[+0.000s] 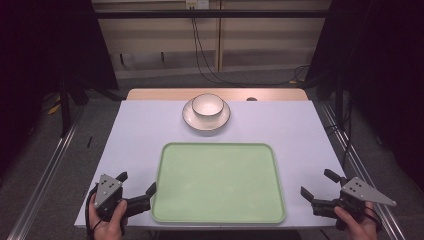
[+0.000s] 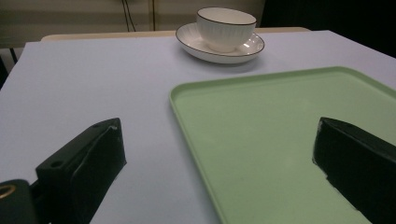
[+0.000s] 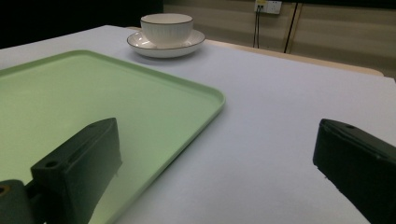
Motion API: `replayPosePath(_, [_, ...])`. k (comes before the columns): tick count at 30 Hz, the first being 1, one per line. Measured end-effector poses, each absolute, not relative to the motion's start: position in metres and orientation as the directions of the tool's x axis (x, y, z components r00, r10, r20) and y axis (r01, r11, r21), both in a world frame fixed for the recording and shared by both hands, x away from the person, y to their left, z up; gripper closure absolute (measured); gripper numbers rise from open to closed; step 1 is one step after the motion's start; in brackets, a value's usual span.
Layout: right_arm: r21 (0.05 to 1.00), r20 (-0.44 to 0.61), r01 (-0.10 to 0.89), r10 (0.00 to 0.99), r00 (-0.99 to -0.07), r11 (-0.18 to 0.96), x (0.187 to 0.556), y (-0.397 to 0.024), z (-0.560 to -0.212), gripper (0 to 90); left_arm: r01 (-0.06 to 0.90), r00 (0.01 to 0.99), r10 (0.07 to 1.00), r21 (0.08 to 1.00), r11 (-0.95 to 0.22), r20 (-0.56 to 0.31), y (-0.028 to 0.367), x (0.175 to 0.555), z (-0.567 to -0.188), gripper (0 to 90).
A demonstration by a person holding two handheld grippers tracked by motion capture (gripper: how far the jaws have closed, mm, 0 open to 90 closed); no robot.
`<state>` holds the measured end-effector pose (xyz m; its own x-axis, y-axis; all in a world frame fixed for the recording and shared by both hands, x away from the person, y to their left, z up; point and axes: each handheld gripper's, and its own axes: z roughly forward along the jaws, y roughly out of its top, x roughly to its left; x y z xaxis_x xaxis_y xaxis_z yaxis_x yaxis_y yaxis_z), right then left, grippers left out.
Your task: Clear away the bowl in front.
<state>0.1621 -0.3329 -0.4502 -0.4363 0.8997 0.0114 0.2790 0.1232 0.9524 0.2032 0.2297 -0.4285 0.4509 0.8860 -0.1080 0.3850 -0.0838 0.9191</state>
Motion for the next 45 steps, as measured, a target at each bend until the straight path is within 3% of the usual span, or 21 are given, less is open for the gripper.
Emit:
replayPosePath(15, [0.948, 0.013, 0.287, 0.881, -0.472, 0.139, 0.161, -0.329, -0.451, 2.3, 0.373, 0.490, 0.867, 0.920, -0.122, -0.084, 0.226, 0.202, -0.427, 1.7])
replayPosePath(45, [0.971, -0.014, 0.200, 0.866, -0.501, 0.131, 0.158, -0.322, -0.448, 0.3, 0.360, 0.614, 0.787, 0.907, -0.217, -0.055, 0.183, 0.229, -0.416, 2.0])
